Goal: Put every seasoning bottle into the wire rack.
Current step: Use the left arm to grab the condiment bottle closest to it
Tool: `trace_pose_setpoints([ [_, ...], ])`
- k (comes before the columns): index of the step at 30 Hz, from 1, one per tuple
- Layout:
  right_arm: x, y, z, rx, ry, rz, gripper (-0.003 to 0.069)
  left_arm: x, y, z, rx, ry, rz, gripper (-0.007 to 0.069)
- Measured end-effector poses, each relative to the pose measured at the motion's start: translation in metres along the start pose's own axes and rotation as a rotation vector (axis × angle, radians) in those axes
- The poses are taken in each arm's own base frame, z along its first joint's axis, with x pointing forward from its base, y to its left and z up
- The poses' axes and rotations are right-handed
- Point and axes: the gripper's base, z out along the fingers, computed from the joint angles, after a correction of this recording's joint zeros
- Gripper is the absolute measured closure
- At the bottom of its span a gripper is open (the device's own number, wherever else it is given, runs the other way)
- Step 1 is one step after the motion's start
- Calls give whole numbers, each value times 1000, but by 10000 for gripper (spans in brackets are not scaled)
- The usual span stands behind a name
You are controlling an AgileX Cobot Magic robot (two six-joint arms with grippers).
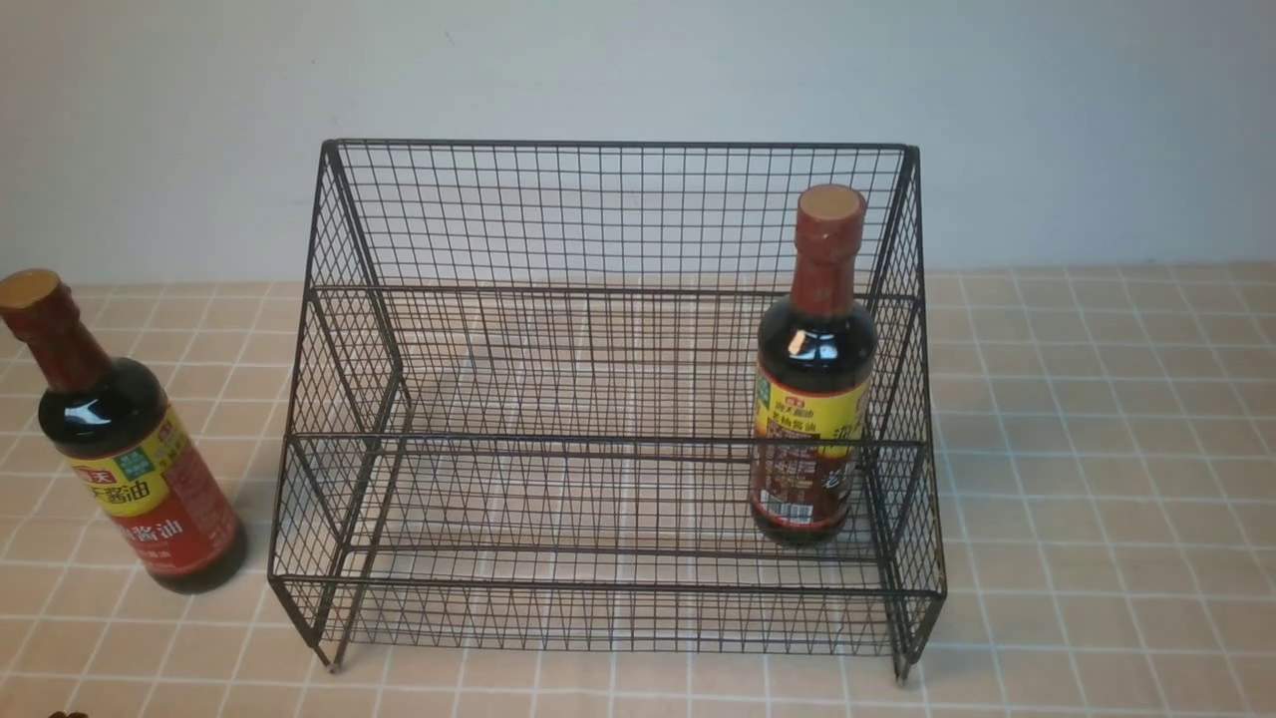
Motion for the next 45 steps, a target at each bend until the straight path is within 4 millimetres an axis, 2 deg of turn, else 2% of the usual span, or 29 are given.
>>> trace_pose_setpoints([
  [2, 13, -2, -7, -27, -78, 8, 672, 0, 0, 0, 0, 0, 0, 631],
  [4, 31, -3, 0, -59, -118, 22, 672, 0, 0, 0, 0, 0, 0, 631],
  [6, 39, -3, 4, -84, -129, 43, 672, 0, 0, 0, 0, 0, 0, 631],
  [9, 59, -4, 19, -92, -94, 57, 672, 0, 0, 0, 0, 0, 0, 631],
  [11, 62, -5, 22, -86, -86, 49, 672, 0, 0, 0, 0, 0, 0, 631],
  [18, 106, -16, 54, -14, 5, -113, 672, 0, 0, 0, 0, 0, 0, 631],
  [21, 144, -23, 71, -8, 72, -187, 672, 0, 0, 0, 0, 0, 0, 631],
  [22, 150, -24, 73, -7, 80, -189, 672, 0, 0, 0, 0, 0, 0, 631],
  [23, 171, -28, 78, 2, 98, -201, 672, 0, 0, 0, 0, 0, 0, 631],
  [26, 213, -37, 83, 32, 113, -207, 672, 0, 0, 0, 0, 0, 0, 631],
  [28, 227, -41, 84, 46, 122, -209, 672, 0, 0, 0, 0, 0, 0, 631],
  [29, 251, -47, 85, 72, 150, -209, 672, 0, 0, 0, 0, 0, 0, 631],
  [31, 276, -53, 84, 103, 193, -208, 672, 0, 0, 0, 0, 0, 0, 631],
  [33, 283, -56, 84, 124, 216, -204, 672, 0, 0, 0, 0, 0, 0, 631],
  [45, 282, -56, 83, 131, 210, -207, 672, 0, 0, 0, 0, 0, 0, 631],
])
